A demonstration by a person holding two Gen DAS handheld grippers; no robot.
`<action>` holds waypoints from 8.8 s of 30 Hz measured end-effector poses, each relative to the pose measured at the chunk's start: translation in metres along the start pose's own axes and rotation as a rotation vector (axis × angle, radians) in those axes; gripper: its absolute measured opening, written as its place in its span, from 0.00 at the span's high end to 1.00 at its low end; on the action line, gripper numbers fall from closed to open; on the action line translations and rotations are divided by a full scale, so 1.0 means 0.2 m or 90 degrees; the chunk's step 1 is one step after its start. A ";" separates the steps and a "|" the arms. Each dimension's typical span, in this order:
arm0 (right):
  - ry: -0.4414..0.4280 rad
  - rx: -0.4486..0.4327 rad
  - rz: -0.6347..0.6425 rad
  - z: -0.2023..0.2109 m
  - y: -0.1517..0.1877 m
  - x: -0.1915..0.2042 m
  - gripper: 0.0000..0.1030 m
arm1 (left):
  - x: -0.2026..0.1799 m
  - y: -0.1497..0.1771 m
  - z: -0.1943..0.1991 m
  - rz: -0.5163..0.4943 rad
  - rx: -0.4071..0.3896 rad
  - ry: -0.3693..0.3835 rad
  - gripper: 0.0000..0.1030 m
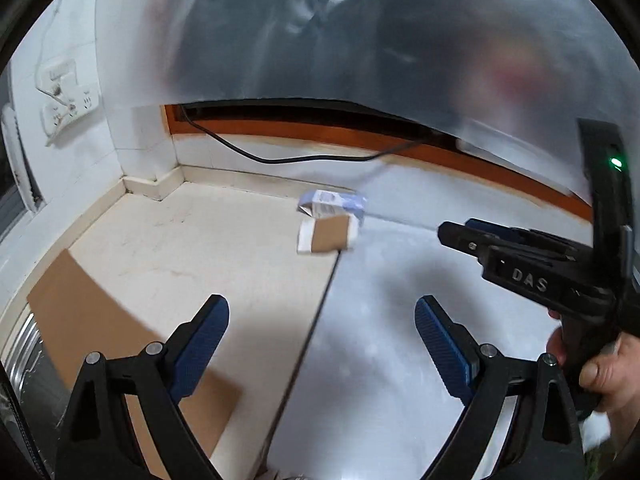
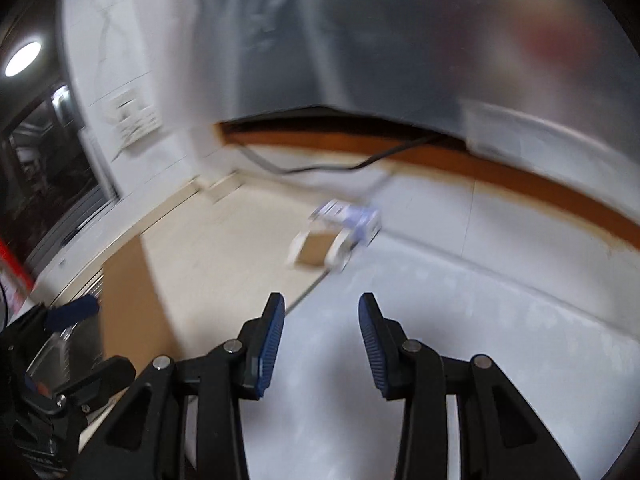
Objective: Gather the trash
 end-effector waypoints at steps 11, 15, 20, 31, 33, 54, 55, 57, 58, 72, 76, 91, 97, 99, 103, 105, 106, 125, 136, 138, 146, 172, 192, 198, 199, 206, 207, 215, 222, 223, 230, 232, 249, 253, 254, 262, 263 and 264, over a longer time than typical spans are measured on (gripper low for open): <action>-0.010 -0.003 -0.049 -0.38 -0.26 -0.22 0.63 | 0.06 -0.42 -0.73 0.130 0.050 -0.011 0.10; -0.023 -0.007 -0.061 -0.45 -0.29 -0.29 0.63 | 0.07 -0.45 -0.90 0.157 0.063 -0.025 0.10; -0.043 -0.007 -0.074 -0.51 -0.31 -0.33 0.63 | 0.07 -0.43 -1.06 0.178 0.084 -0.042 0.10; -0.059 0.013 -0.049 -0.68 -0.39 -0.29 0.63 | 0.07 -0.36 -1.17 0.211 0.123 0.045 0.10; -0.062 0.022 -0.043 -0.71 -0.41 -0.27 0.63 | 0.07 -0.33 -1.17 0.214 0.132 0.070 0.10; -0.075 0.082 0.053 -1.01 -0.43 -0.05 0.61 | 0.09 -0.13 -0.97 0.103 0.162 0.054 0.21; -0.082 0.090 0.061 -1.01 -0.42 -0.02 0.61 | 0.10 -0.12 -0.96 0.103 0.162 0.050 0.21; -0.097 0.105 0.081 -1.02 -0.38 0.04 0.61 | 0.12 -0.12 -0.94 0.104 0.163 0.046 0.21; -0.114 0.118 0.088 -1.02 -0.36 0.08 0.61 | 0.13 -0.12 -0.93 0.105 0.166 0.045 0.21; -0.103 0.085 0.108 -0.90 -0.42 0.14 0.49 | 0.14 -0.02 -0.87 0.078 0.207 0.063 0.21; -0.051 0.079 0.131 -0.93 -0.49 0.08 0.42 | 0.14 -0.05 -0.87 0.077 0.194 0.075 0.21; 0.014 0.135 0.260 -1.17 -0.49 0.14 0.41 | 0.16 -0.05 -0.82 0.068 0.191 0.104 0.21; -0.014 0.176 0.261 -1.21 -0.39 0.16 0.66 | 0.13 -0.02 -0.77 0.075 0.190 0.121 0.21; 0.003 0.167 0.265 -1.17 -0.36 0.14 0.66 | 0.12 -0.01 -0.76 0.083 0.193 0.134 0.21; 0.012 0.135 0.219 -1.04 -0.30 0.03 0.66 | 0.08 0.02 -0.69 0.089 0.192 0.161 0.21; 0.014 0.122 0.181 -0.97 -0.26 -0.05 0.66 | 0.06 0.03 -0.67 0.093 0.193 0.175 0.21; 0.021 0.121 0.167 -0.94 -0.24 -0.09 0.66 | 0.04 0.03 -0.66 0.093 0.194 0.184 0.21; 0.019 0.128 0.014 -0.53 0.22 -0.23 0.66 | -0.22 0.05 -0.87 0.176 0.251 0.226 0.23; -0.010 0.133 -0.033 -0.49 0.26 -0.23 0.66 | -0.28 0.02 -0.77 0.140 0.186 0.181 0.77; -0.012 0.133 -0.033 -0.46 0.27 -0.21 0.66 | -0.27 0.03 -0.69 0.124 0.171 0.171 0.77; -0.032 0.112 -0.025 -0.19 0.38 -0.04 0.66 | -0.20 0.20 -0.28 0.062 0.126 0.138 0.77; -0.069 0.073 0.057 0.40 1.42 0.52 0.66 | -0.06 1.55 0.15 0.066 0.169 0.097 0.77; -0.023 0.393 0.004 -0.54 2.44 0.23 0.66 | -0.11 2.29 -0.63 0.061 0.344 0.056 0.74; -0.017 0.445 -0.049 -0.76 2.58 0.12 0.66 | -0.11 2.45 -0.88 0.053 0.399 0.042 0.74; -0.017 0.451 -0.060 -0.79 2.59 0.11 0.65 | -0.11 2.50 -0.90 0.052 0.409 0.045 0.74; -0.030 0.484 -0.086 -0.93 2.70 0.11 0.65 | -0.09 2.60 -1.11 0.059 0.446 0.050 0.73; -0.031 0.487 -0.088 -0.94 2.71 0.12 0.65 | -0.09 2.59 -1.13 0.061 0.448 0.050 0.73; -0.051 0.496 -0.147 -1.01 2.72 0.12 0.62 | -0.06 2.61 -1.21 0.072 0.461 0.058 0.59; -0.043 0.491 -0.191 -1.01 2.72 0.05 0.59 | -0.03 2.61 -1.21 0.080 0.453 0.046 0.10; -0.041 0.488 -0.192 -1.00 2.71 0.05 0.59 | -0.02 2.60 -1.20 0.077 0.451 0.042 0.09; -0.023 0.478 -0.184 -0.98 2.72 0.02 0.59 | -0.05 2.59 -1.17 0.045 0.435 0.038 0.09; -0.018 0.477 -0.183 -0.97 2.72 0.02 0.59 | -0.06 2.58 -1.16 0.039 0.429 0.040 0.09; -0.008 0.430 -0.166 -0.78 2.59 0.06 0.59 | -0.09 2.44 -0.92 0.039 0.376 0.058 0.09; -0.007 0.410 -0.159 -0.69 2.53 0.08 0.59 | -0.10 2.37 -0.81 0.039 0.347 0.053 0.09; -0.006 0.406 -0.158 -0.68 2.53 0.09 0.59 | -0.10 2.35 -0.77 0.040 0.339 0.052 0.09; -0.007 0.346 -0.123 -0.44 2.34 0.18 0.59 | -0.10 2.20 -0.51 0.037 0.295 0.039 0.09; -0.006 0.334 -0.117 -0.41 2.32 0.19 0.59 | -0.10 2.18 -0.48 0.035 0.290 0.038 0.09; -0.005 0.321 -0.109 -0.36 2.28 0.20 0.59 | -0.10 2.15 -0.43 0.031 0.281 0.036 0.09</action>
Point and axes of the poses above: each gripper's, at about its wrist camera, not at the fingertips, and z roughly against the way its jaws point, x to its left, y to its underside, the point moved 9 cm from there along -z, roughly the way its jaws point, and after that the axes turned 9 degrees about x, right-handed, at the moved point
